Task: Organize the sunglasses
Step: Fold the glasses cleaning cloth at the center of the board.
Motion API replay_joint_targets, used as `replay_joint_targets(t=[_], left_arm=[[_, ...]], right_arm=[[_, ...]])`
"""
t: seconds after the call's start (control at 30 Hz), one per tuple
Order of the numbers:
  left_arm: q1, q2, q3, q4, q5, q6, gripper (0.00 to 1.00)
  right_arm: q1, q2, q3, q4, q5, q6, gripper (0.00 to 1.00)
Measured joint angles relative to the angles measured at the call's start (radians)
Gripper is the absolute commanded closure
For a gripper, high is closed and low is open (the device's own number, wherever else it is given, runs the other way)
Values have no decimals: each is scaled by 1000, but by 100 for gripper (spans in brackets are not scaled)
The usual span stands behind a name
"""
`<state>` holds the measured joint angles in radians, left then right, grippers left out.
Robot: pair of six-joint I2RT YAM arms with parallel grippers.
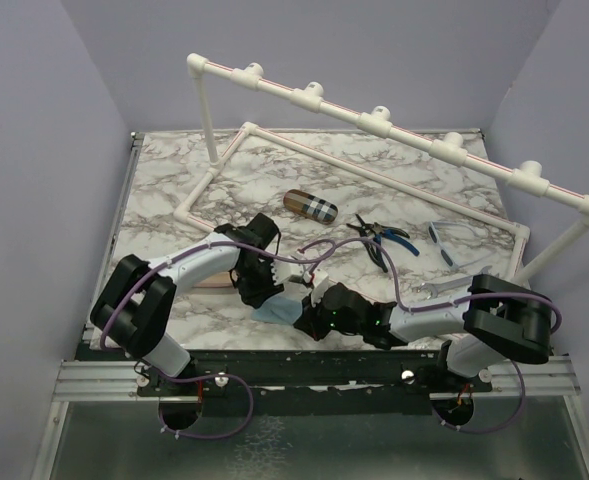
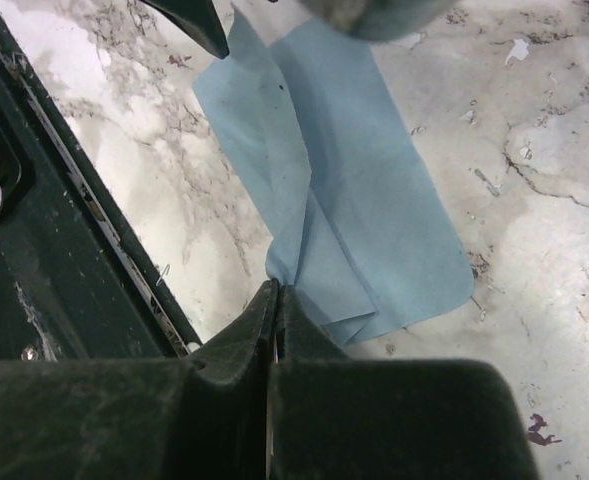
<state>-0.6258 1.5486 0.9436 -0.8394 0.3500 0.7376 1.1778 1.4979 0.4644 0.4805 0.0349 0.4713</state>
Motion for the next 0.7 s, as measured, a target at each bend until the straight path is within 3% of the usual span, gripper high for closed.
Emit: replay_joint_targets(t=[0.17,0.23,0.33,0.7], left_arm=[[3,6,-17,28,23,18,68],[3,10,-19,37,30,23,77],[4,15,-19,41,37,24,100],[2,-6,-18,10,63,21,100]], right_arm=[[-2,0,-5,-2,-6,8,100],[-2,0,-7,-2,-6,9,100],[-2,0,-8,-1,-6,11,99],[-21,-71,-8,-48,-3,34,100]])
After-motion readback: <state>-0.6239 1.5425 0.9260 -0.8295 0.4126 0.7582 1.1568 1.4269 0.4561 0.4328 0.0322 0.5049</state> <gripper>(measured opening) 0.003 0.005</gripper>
